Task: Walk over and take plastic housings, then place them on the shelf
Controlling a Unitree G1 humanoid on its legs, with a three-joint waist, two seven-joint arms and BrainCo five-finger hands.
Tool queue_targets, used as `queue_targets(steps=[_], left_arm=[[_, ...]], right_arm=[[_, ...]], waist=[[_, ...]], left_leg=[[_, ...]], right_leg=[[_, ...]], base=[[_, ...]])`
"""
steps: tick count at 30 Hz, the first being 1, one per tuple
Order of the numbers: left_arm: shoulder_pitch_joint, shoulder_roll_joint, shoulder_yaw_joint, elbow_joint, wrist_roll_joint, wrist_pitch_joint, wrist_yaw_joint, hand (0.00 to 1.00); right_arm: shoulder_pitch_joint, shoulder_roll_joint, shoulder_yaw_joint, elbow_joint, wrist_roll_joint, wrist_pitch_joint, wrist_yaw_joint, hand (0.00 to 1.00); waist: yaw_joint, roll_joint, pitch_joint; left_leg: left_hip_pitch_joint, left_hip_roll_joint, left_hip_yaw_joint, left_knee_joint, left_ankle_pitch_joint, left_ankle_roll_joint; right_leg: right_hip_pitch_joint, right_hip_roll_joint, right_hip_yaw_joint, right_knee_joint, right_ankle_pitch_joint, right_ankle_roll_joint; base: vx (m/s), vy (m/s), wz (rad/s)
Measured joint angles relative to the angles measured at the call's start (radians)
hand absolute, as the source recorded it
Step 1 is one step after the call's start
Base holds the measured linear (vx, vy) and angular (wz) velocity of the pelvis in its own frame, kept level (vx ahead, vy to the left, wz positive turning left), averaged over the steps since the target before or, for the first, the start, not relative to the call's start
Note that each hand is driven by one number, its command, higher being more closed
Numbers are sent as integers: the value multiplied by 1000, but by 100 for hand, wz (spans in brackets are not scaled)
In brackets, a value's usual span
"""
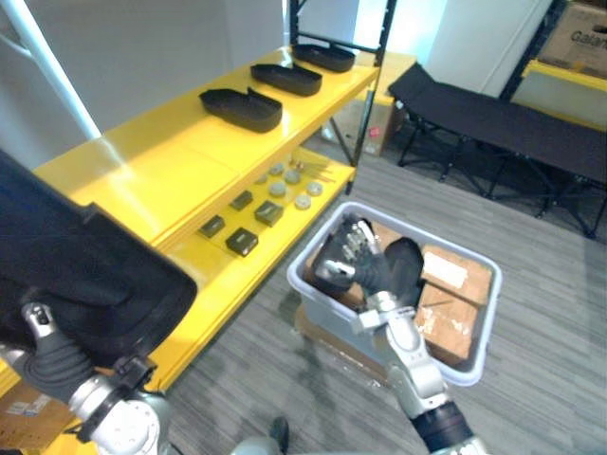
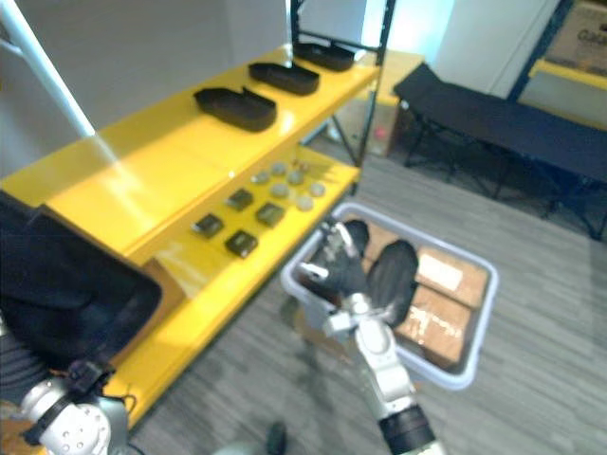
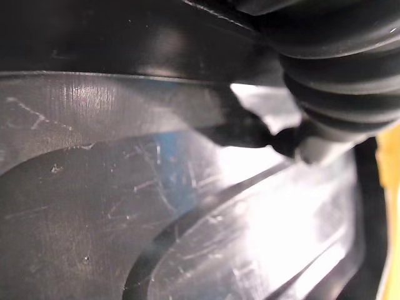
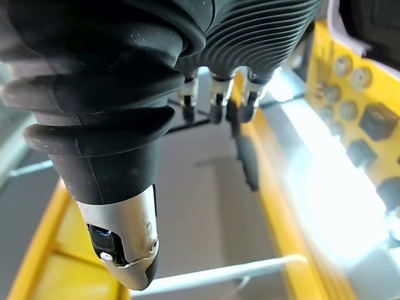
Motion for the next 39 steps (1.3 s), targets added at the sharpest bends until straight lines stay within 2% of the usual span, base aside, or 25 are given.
queue_targets(steps=[3, 4, 6, 8, 12, 15, 18, 20, 21, 23, 26, 28, 30, 34, 37, 39], left_arm=[[-5, -1, -9, 36, -38, -3, -29, 100], [-8, -1, -17, 57, -42, -5, -52, 100], [-31, 0, -41, 90, -77, -11, -103, 100], [-45, 0, -71, 114, -103, -21, -117, 100], [-45, 2, -133, 129, -92, -27, -115, 100], [-56, 9, -140, 129, -63, -42, -124, 100], [-91, 40, -158, 134, -56, -57, -158, 100], [-138, 102, -194, 143, -53, -79, -210, 100], [-169, 127, -210, 152, -53, -87, -232, 100], [-245, 166, -231, 193, -53, -94, -274, 100], [-239, 162, -235, 208, -55, -91, -271, 100], [-220, 153, -250, 207, -57, -83, -270, 100], [-213, 152, -262, 207, -55, -74, -270, 100], [-195, 150, -296, 206, -63, -71, -293, 100], [-170, 142, -296, 206, -63, -70, -305, 100], [-168, 142, -295, 206, -64, -71, -303, 100]], right_arm=[[14, -1, 16, 5, 12, 23, 0, 0], [42, 0, 15, 4, 11, 29, -1, 0], [100, -9, 15, -10, 7, 37, -8, 0], [132, -18, 15, -10, -7, 47, -13, 0], [158, -18, 14, -10, -25, 42, 8, 0], [167, -21, 13, -10, -18, 6, 49, 0], [199, -28, 7, -10, -26, -28, 84, 0], [209, -37, 1, -10, -48, -33, 89, 0], [213, -37, -9, -14, -52, -33, 94, 0], [217, -43, -12, -21, -70, -35, 122, 0], [202, -49, -13, -23, -83, -56, 170, 0], [168, -73, -11, -23, -87, -59, 200, 0], [147, -82, -11, -23, -86, -59, 205, 0], [193, -91, -13, -27, -87, -59, 205, 0], [229, -91, -15, -48, -85, -64, 200, 0], [240, -88, -17, -50, -76, -71, 194, 0]], waist=[[-1, -5, 21], [-11, -6, 32], [-27, -5, 43], [-19, 4, 54], [-26, 6, 67], [-41, 7, 67], [-53, 13, 69], [-74, 14, 69], [-78, 17, 70], [-90, 20, 73], [-81, 4, 65], [-68, 33, 78], [-71, 47, 89], [-79, 54, 97], [-101, 58, 99], [-100, 60, 99]], left_leg=[[-3, 3, -1, 0, -1, -4], [-2, 4, 23, 1, -15, 11], [-23, 34, 125, 49, -25, 13], [-35, 38, 131, 58, -24, 12], [-35, 30, 106, 52, -21, 8], [-31, 19, 81, 36, -17, 11], [-12, 5, 19, 4, 0, 21], [-7, -3, -67, 3, 22, 25], [-13, -3, -100, 3, 27, 26], [-20, -9, -185, 3, 44, 20], [-37, -30, -188, 28, 46, 9], [-82, -17, -166, 72, 35, -8], [-109, 3, -157, 101, 25, -23], [-101, 47, -129, 132, -4, -47], [-103, 87, -50, 150, -3, -49], [-104, 89, -49, 162, -3, -49]], right_leg=[[15, 5, -12, 4, -19, 7], [39, 2, -49, 1, -27, 22], [66, -1, -112, 0, -31, 28], [63, -2, -118, 9, -32, 28], [67, -7, -118, 25, -36, 21], [67, -18, -116, 53, -40, 14], [62, -33, -54, 133, -50, -4], [26, -38, 79, 257, -64, -27], [3, -29, 145, 304, -101, -56], [-13, 17, 218, 321, -174, -71], [-41, 29, 218, 268, -190, -81], [-38, 47, 246, 195, -174, -54], [-33, 70, 246, 149, -163, -34], [1, 108, 250, 127, -164, -36], [-1, 118, 247, 146, -171, -46], [-6, 119, 248, 155, -173, -49]], base=[[-43, -36, 16], [-76, -31, 55], [-47, 1, 77], [-2, 19, 39], [29, 37, 18], [42, 40, 23], [60, 56, 61], [123, 19, 104], [115, -27, 122], [72, -114, 117], [33, -122, 34], [-18, -95, -20], [-99, -110, -26], [-132, -114, -16], [-94, -58, 3], [-53, -4, -2]])
